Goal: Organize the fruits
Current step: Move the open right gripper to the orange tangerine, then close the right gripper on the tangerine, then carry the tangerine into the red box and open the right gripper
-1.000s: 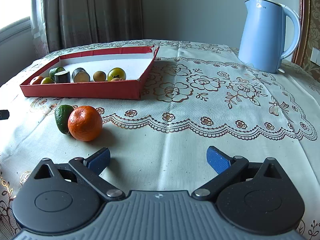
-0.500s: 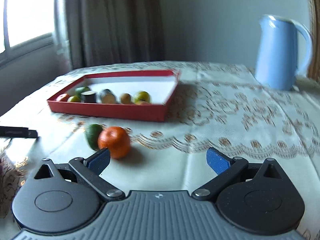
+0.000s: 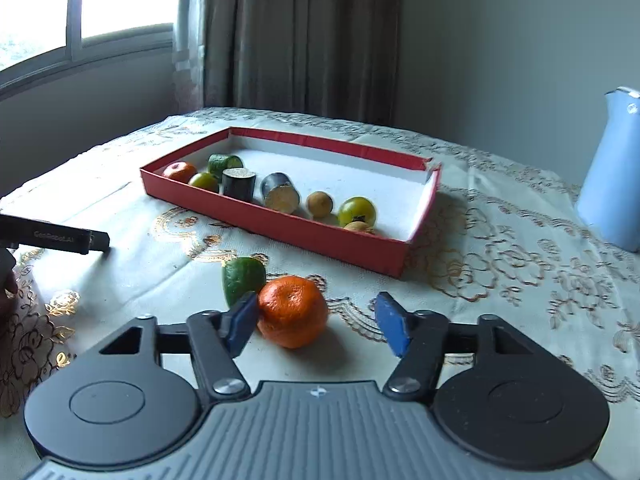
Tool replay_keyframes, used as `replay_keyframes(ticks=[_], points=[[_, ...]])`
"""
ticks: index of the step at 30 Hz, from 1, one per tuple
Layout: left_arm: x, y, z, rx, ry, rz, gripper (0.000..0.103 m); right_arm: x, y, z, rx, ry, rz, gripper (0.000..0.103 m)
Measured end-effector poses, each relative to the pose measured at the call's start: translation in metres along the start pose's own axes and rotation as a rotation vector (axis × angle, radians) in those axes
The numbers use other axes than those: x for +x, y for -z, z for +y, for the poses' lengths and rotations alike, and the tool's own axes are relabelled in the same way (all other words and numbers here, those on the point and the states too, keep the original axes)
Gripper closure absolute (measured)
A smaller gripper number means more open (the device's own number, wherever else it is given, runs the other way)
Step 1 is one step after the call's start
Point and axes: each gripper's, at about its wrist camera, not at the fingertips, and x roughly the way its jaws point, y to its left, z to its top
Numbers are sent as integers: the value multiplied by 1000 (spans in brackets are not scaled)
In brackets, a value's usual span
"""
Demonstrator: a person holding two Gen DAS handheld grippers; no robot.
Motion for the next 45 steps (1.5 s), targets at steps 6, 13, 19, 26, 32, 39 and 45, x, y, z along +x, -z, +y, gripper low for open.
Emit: replay_keyframes(ticks=[6,13,19,26,32,39,45], points=[[0,0,0,0,0,0,0,7,-1,2,2,-28,12,43],[0,0,0,-1,0,0,0,13,1,-3,50,-81,15,56],[0,0,0,0,0,0,0,12,6,-9,85,-94,5,61],[0,0,0,0,0,0,0,1,10,-7,105,-87,-42,61],[0,0,0,1,-2,-1,0,-8,9,-9,118,-73,-76,61],[0,0,0,2,-4,-1,0,-8,8,-10,123,-69,-86,61],[0,0,0,2,-3,-1,0,-5,9,-10,119,-62,-74,61]])
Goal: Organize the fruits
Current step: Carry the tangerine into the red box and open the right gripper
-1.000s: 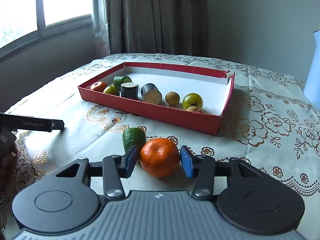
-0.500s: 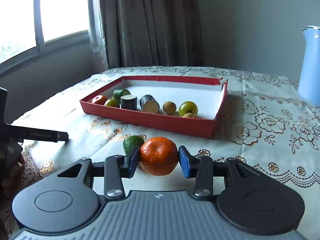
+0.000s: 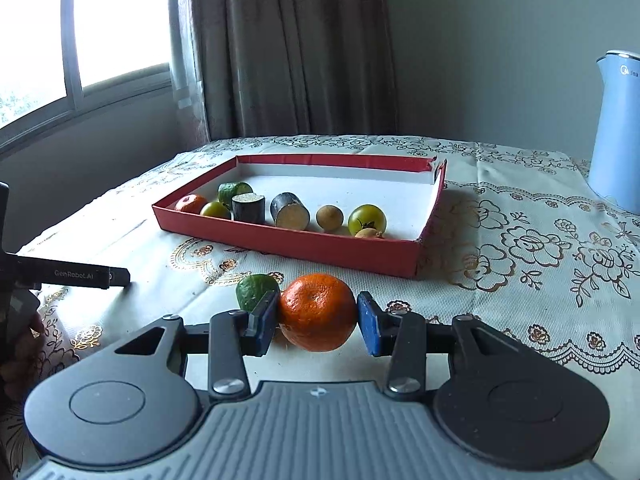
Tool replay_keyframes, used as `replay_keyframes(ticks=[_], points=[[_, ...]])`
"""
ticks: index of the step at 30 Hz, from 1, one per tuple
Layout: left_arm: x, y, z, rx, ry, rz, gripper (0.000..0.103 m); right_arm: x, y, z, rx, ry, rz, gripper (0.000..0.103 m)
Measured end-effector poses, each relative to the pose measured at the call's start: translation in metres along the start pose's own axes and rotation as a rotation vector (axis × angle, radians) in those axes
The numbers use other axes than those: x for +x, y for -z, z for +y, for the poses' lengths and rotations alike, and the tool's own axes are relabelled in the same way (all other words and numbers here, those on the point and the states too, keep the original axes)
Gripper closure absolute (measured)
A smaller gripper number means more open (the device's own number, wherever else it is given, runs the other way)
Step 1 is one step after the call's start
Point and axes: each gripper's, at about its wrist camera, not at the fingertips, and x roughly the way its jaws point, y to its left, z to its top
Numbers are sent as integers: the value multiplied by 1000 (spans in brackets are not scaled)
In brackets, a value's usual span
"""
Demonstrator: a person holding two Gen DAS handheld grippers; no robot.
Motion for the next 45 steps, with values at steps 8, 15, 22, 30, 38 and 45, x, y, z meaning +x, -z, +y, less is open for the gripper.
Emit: replay_keyframes(ticks=[8,15,22,30,38,45], points=[[0,0,0,0,0,0,0,0,0,1,-4,-2,-2,61],[0,0,0,0,0,0,0,3,-12,2,-5,-1,-12,61],[0,0,1,-1,1,0,0,15,-51,2,-9,8,-45,61],[1,0,0,-2,2,0,0,53,-80,4,-29,47,-24,61],[1,0,0,-2,2,0,0,87,-79,12,-56,59,34,61],[1,0,0,-2,2,0,0,106,-69,12,-56,71,69,61]])
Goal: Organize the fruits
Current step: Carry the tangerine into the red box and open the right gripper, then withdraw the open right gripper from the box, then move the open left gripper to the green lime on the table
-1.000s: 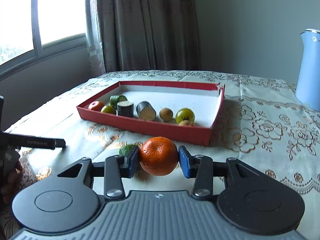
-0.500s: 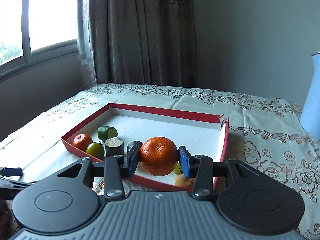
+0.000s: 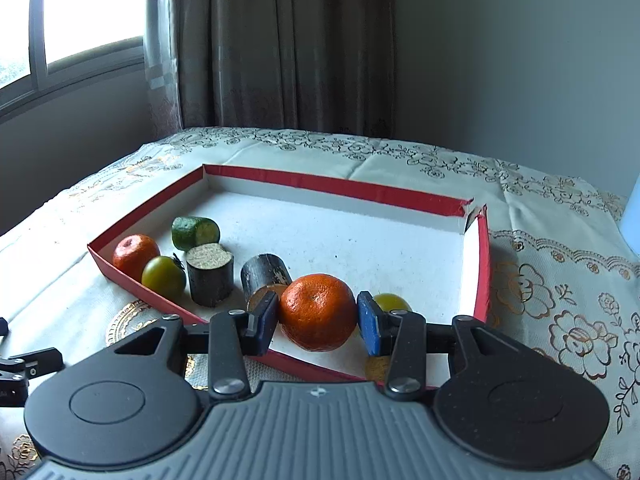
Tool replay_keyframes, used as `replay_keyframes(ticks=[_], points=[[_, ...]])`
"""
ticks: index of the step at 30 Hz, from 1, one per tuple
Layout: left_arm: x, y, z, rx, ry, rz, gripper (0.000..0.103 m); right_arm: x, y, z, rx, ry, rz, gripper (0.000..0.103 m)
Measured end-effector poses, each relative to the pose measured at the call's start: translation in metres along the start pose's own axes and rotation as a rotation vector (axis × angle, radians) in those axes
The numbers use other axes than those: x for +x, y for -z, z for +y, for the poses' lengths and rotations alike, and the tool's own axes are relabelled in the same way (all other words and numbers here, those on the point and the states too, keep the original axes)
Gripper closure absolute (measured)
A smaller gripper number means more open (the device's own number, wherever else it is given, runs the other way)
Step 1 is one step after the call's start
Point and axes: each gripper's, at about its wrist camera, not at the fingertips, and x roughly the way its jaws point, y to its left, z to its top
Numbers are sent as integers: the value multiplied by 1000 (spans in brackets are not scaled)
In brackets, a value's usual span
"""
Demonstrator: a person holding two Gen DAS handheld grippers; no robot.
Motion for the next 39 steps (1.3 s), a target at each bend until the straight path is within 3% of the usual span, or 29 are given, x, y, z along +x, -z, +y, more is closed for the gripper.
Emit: replay_keyframes(ticks=[13,19,22,25,32,39], points=[[0,0,0,0,0,0,0,9,-3,6,21,-3,-1,59],[0,0,0,-1,1,0,0,-18,-4,-11,80,-6,-51,56],[1,0,0,-1,1,0,0,-42,7,-27,120,20,-79,41],[1,0,0,-1,1,0,0,-66,28,-40,128,104,-87,27],[0,0,0,0,1,0,0,-86,76,-59,166,148,14,26],[0,0,-1,0,4,0,0,-82,81,-63,192,157,38,20]])
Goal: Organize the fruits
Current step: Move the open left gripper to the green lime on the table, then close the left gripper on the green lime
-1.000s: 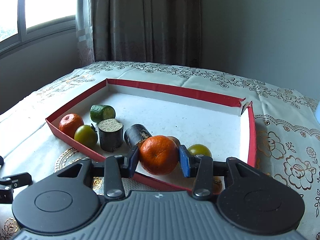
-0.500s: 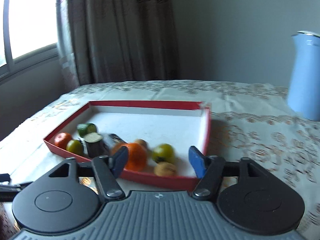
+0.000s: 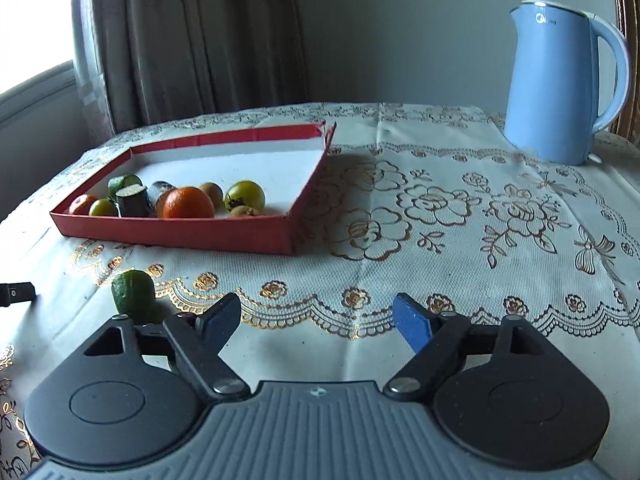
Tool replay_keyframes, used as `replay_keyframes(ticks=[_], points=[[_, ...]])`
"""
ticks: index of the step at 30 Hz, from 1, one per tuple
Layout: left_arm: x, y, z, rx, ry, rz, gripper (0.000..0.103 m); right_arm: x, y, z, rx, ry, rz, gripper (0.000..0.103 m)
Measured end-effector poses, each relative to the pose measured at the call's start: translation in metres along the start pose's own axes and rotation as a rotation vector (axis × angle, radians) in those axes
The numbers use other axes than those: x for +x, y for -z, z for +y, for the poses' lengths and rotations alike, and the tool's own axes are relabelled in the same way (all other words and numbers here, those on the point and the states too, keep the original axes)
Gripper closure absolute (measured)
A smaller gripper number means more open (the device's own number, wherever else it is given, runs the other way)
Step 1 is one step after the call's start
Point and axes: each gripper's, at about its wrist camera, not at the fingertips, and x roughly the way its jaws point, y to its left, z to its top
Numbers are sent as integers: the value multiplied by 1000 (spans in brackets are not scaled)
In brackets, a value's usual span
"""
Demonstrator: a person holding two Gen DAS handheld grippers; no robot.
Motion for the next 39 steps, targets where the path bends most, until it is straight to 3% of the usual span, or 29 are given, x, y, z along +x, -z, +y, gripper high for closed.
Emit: replay_keyframes(ticks=[8,12,19,23,26,32,39], points=[[-18,0,-17,74,-30,-77,0,0,0,-9,54,-42,-2,19],[-39,-6,-43,81,79,-95,0,-1,-1,-11,66,-53,-5,18],[-60,-2,-119,226,227,-133,0,-2,-1,-19,112,-83,-16,18],[-53,4,-149,273,258,-111,1,-2,-2,-20,119,-88,-18,18],[-45,11,-162,297,252,-78,9,-2,-1,-20,124,-92,-18,18],[-27,17,-168,289,257,-13,16,-1,-2,-21,121,-88,-17,18],[-24,14,-167,260,290,5,25,-1,-2,-21,122,-88,-17,18]])
